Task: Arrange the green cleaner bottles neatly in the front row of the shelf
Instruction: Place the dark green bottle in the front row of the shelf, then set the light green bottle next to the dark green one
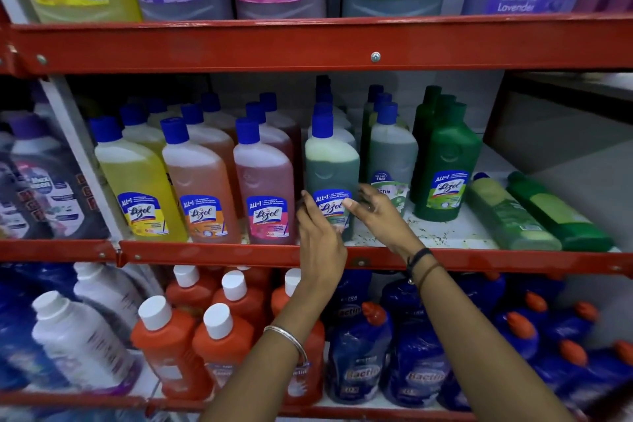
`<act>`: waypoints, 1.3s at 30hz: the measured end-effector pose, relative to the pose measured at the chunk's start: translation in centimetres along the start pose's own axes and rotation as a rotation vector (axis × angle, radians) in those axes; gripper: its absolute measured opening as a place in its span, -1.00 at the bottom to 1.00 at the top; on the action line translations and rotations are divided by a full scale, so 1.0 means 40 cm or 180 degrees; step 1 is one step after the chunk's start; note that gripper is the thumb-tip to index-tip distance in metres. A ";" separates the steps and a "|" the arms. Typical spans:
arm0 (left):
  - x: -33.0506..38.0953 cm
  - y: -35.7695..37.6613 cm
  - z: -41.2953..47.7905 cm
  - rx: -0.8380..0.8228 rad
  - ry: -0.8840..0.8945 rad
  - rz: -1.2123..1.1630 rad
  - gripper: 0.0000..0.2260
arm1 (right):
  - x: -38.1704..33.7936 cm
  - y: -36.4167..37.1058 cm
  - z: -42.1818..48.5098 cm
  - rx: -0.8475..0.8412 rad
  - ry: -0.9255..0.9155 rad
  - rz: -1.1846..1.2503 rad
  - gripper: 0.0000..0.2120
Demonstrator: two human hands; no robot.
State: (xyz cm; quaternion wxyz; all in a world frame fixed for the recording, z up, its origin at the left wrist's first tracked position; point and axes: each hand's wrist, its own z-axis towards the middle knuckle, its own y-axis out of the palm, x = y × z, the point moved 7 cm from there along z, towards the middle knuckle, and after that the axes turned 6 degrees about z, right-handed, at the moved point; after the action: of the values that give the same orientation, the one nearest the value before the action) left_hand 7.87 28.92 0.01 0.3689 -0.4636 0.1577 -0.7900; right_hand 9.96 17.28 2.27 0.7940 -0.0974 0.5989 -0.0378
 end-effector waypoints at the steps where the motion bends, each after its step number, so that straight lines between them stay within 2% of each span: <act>1: 0.007 -0.002 -0.005 0.0098 0.0031 -0.0049 -0.29 | -0.003 -0.010 -0.010 0.0052 0.0004 -0.0062 -0.56; 3: 0.034 -0.020 -0.025 0.0450 0.0298 -0.0139 -0.35 | -0.002 -0.049 -0.036 0.0264 0.0000 -0.0184 -0.55; 5: 0.098 -0.026 -0.056 0.0653 0.0842 -0.0322 -0.46 | -0.008 -0.131 -0.076 0.0637 -0.0104 -0.0336 -0.63; 7: 0.177 -0.001 -0.080 0.0437 0.1278 -0.0589 -0.55 | -0.009 -0.245 -0.125 0.1218 -0.0087 -0.0742 -0.69; 9: 0.261 0.061 -0.087 0.0066 0.1379 -0.0820 -0.62 | -0.001 -0.378 -0.188 0.1884 0.0184 -0.1590 -0.69; 11: 0.319 0.149 -0.079 -0.0412 0.1024 -0.1139 -0.70 | 0.013 -0.483 -0.243 0.2293 0.0675 -0.2499 -0.65; 14: 0.381 0.278 -0.066 -0.0959 0.0288 -0.1336 -0.82 | 0.044 -0.576 -0.288 0.2385 0.1481 -0.3202 -0.59; 18: 0.467 0.425 -0.066 -0.1887 -0.0244 -0.0765 -0.72 | 0.060 -0.606 -0.264 0.2068 0.1437 -0.3441 -0.65; 21: 0.502 0.492 -0.058 -0.2319 -0.0649 -0.0744 -0.62 | 0.052 -0.625 -0.252 0.1971 0.1430 -0.3288 -0.68; 25: 0.524 0.516 -0.032 -0.2552 -0.1166 -0.1241 -0.63 | 0.050 -0.640 -0.242 0.1764 0.1565 -0.2969 -0.71; 28: 0.518 0.507 -0.019 -0.2674 -0.1609 -0.1628 -0.46 | 0.049 -0.658 -0.241 0.1774 0.1592 -0.2701 -0.66; 31: 0.511 0.493 -0.010 -0.2608 -0.1647 -0.1774 -0.55 | 0.050 -0.678 -0.237 0.1788 0.1580 -0.2048 -0.62; 34: 0.511 0.478 -0.021 -0.2784 -0.1621 -0.1956 -0.42 | 0.058 -0.682 -0.238 0.1841 0.1532 -0.0783 -0.63; 37: 0.520 0.438 -0.041 -0.2940 -0.1255 -0.2035 -0.66 | 0.050 -0.677 -0.265 0.1933 0.1358 0.0395 -0.75; 39: 0.520 0.394 -0.061 -0.2992 -0.0980 -0.2078 -0.78 | 0.023 -0.656 -0.286 0.1833 0.1141 0.0828 -0.80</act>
State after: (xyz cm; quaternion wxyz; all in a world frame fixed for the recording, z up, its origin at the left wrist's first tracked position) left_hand 6.50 2.86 2.24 -0.1195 -0.7112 0.2846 -0.6316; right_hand 0.75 -9.81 3.63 0.6694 0.2155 0.7008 -0.1200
